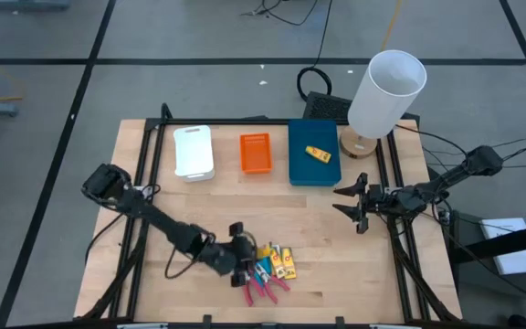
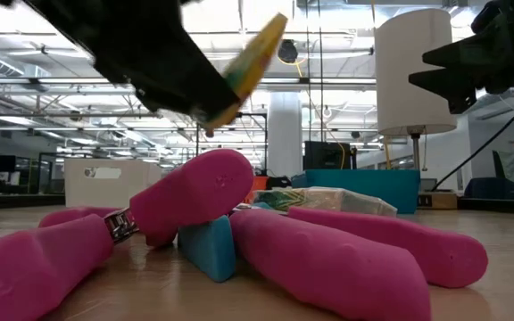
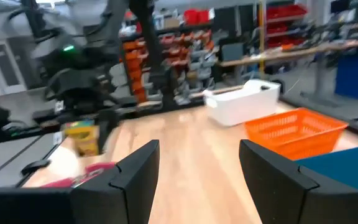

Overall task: Pick & Place School Supplies
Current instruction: Put the crayon box into the blue bin

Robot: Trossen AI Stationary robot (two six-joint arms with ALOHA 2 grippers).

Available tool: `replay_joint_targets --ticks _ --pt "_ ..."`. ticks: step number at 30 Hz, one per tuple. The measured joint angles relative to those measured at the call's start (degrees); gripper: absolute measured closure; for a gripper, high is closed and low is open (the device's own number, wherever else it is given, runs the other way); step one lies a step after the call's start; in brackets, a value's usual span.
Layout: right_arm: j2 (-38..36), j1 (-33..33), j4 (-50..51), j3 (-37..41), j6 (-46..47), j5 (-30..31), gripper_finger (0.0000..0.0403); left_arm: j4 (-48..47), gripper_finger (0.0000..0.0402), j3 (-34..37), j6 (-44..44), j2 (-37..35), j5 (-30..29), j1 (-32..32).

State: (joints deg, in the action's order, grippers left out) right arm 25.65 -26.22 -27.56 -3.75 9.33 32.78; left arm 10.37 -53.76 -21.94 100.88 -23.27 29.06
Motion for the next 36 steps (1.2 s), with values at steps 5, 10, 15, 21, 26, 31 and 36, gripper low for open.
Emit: replay_joint_targets --ticks 5,10,15,21,26,31,36 --pt "10.2 0.0 -9.6 0.0 2.0 -1.6 0.0190 13.9 0.0261 4.8 5.6 0.0 4.4 -4.9" --pt "23.6 0.3 -22.9 -0.9 0.7 -1.2 0.0190 20.6 0.0261 5.4 13.0 0.0 5.9 -9.0" --pt "36.2 3.4 -31.8 -6.2 -0.7 -1.7 0.0190 24.8 0.0261 5.4 15.8 0.0 12.4 -13.5" --pt "47.0 7.1 -32.9 -14.8 -3.1 -12.5 0.0183 26.2 0.0261 5.4 17.5 0.0 17.1 -17.2" --pt "53.3 8.7 -31.5 -20.9 -7.4 -19.1 0.0151 26.2 0.0261 5.4 16.2 0.0 24.6 -19.3" --pt "54.5 9.5 -22.2 -25.6 -14.5 -18.6 0.0133 24.5 0.0261 5.4 6.8 0.0 36.6 -21.4" --pt "53.6 10.0 -16.3 -28.4 -16.1 -18.0 0.0133 21.4 0.0261 5.4 -2.1 -0.1 49.1 -22.8"
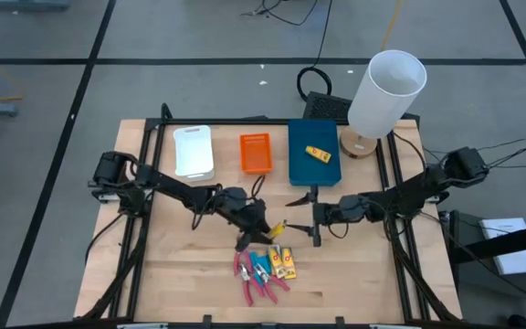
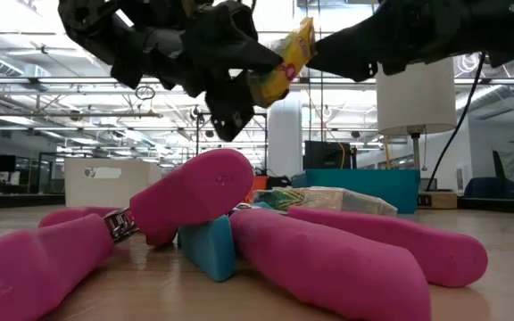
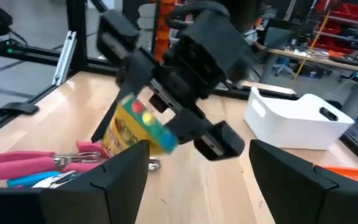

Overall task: Pick & Place School Supplies
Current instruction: Put the crayon box into the blue bin

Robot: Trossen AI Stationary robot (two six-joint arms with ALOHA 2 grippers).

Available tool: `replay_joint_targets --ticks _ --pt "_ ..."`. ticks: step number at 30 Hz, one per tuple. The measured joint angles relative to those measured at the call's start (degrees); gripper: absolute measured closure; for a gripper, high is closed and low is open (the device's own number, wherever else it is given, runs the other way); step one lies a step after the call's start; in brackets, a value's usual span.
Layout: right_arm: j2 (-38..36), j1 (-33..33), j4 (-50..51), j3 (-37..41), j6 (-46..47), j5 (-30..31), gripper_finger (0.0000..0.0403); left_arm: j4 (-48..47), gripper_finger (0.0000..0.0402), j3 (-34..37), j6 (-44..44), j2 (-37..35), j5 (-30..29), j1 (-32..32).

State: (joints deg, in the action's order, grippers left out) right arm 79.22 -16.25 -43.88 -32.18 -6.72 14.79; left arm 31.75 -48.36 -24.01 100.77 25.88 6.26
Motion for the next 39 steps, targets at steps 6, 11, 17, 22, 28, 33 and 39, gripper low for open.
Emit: replay_joint_targets --ticks 6,11,17,22,28,33,39 --pt "0.0 0.2 0.8 -0.3 1.3 -3.4 0.0143 -5.0 0.0261 0.0 -9.6 0.0 12.3 -2.3" --pt "0.1 0.2 0.9 -0.3 3.1 -6.4 0.0142 -7.4 0.0261 0.0 -15.1 0.0 19.4 -4.3" --pt "3.5 0.2 0.8 -1.9 3.1 -7.6 0.0140 -7.6 0.0261 0.0 -17.3 0.0 21.3 -5.1" --pt "8.6 0.2 0.9 -5.9 2.1 -9.4 0.0140 -7.6 0.0261 -1.2 -17.5 0.0 21.8 -4.6" --pt "9.9 0.2 0.9 -7.5 0.1 -9.4 0.0141 -7.6 0.0261 -2.5 -17.3 0.0 23.4 -3.8" --pt "9.9 0.2 0.5 -7.6 0.1 -11.9 0.0158 -7.6 0.0261 -2.5 -17.2 0.0 23.4 -3.7" --pt "9.9 0.2 0.4 -7.6 0.0 -12.1 0.0194 -7.6 0.0261 -2.5 -17.3 0.0 23.1 -4.4"
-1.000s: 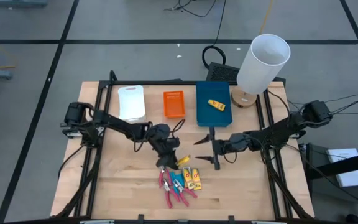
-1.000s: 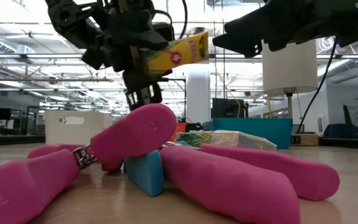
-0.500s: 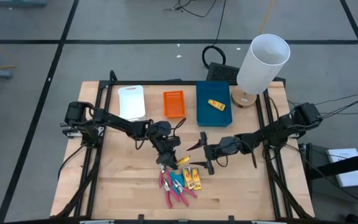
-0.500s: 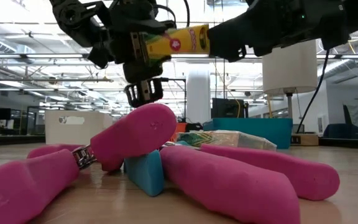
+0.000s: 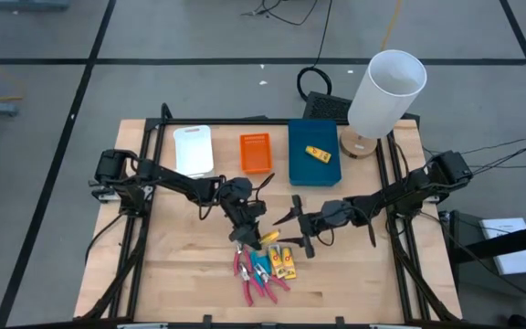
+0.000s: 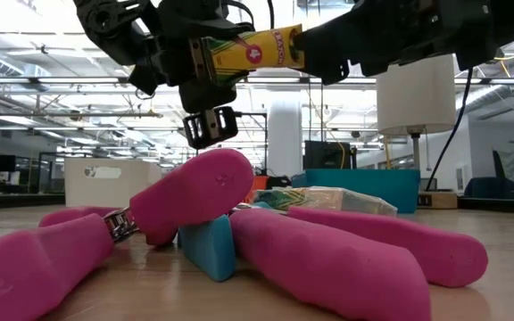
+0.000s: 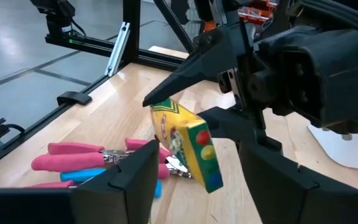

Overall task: Pick & Place School Supplies
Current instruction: Put the crayon box into the blue bin

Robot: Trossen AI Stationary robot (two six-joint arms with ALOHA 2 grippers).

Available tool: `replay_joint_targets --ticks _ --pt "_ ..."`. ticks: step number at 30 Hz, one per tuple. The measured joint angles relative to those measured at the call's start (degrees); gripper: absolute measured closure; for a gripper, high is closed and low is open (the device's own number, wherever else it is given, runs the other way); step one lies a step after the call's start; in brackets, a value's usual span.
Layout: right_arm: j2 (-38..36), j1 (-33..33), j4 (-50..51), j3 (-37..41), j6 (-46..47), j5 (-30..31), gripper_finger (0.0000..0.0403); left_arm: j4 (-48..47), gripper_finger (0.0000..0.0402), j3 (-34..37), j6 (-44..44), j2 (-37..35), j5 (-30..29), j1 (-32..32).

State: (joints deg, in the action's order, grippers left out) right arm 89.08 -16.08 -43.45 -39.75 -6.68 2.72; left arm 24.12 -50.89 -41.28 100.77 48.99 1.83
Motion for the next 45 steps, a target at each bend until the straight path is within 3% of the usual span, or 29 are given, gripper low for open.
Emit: replay_joint_targets --ticks 14,22,26,35,39,45 --pt "0.0 0.0 0.0 0.0 -3.2 0.0 0.0299 0.0 0.0261 0.0 0.3 0.0 0.1 -0.8" --pt "0.0 -0.1 0.1 0.0 -3.7 -0.7 0.0347 -0.1 0.0257 0.0 9.0 0.0 -1.4 0.1" --pt "0.0 0.0 0.2 0.1 -3.7 0.1 0.0353 0.4 0.0218 0.0 9.4 0.0 -4.6 0.2" --pt "0.0 0.0 0.5 0.1 -4.0 0.2 0.0355 2.8 0.0092 0.0 7.5 0.0 -3.3 -0.6" --pt "0.0 0.3 1.5 0.1 -3.9 0.2 0.0355 4.6 0.0063 0.0 3.5 -0.8 0.4 -2.4" --pt "-0.9 0.7 2.2 0.0 -1.7 1.0 0.0356 0.5 0.0045 0.2 7.1 -7.1 0.5 -4.8"
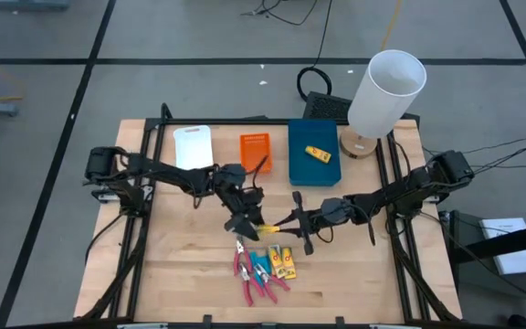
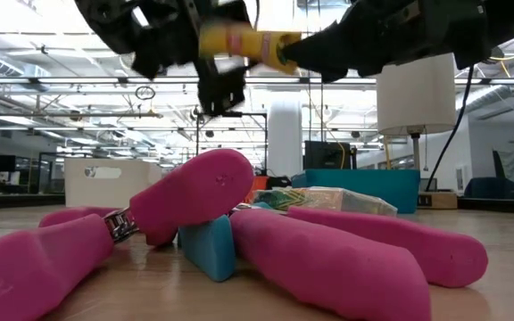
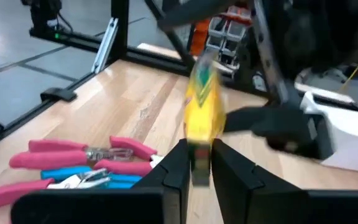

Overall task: Pick & Place School Supplies
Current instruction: Put the crayon box into the blue bin

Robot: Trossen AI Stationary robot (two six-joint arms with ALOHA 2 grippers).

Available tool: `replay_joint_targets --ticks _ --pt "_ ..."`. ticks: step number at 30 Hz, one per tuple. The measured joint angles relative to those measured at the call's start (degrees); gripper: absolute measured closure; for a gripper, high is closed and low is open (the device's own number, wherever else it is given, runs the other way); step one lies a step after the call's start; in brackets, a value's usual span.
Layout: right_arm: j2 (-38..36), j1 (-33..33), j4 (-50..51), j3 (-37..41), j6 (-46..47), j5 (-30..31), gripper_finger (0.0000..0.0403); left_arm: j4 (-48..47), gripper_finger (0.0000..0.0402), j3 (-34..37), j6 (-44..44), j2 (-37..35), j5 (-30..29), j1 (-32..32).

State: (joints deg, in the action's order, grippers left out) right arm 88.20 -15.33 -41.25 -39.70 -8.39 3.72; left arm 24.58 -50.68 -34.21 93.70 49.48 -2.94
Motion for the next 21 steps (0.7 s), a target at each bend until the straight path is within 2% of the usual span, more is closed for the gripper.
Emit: replay_joint_targets --ticks 4,9,15,21 --pt "-2.2 0.0 1.3 0.1 0.2 0.5 0.0356 -6.3 0.0044 -0.1 6.8 -6.6 -3.7 -1.1" --pt "-5.4 -0.2 3.3 0.3 0.2 -1.8 0.0359 -15.4 0.0048 -0.3 14.1 -14.1 -13.1 -1.2" --pt "-7.1 0.1 4.2 0.3 0.0 -0.9 0.0383 -20.2 0.0044 -0.2 16.3 -17.8 -16.1 -1.1" --pt "-9.2 1.7 6.7 0.2 0.2 -0.5 0.0373 -21.6 0.0053 -0.2 19.2 -19.0 -21.8 -0.2"
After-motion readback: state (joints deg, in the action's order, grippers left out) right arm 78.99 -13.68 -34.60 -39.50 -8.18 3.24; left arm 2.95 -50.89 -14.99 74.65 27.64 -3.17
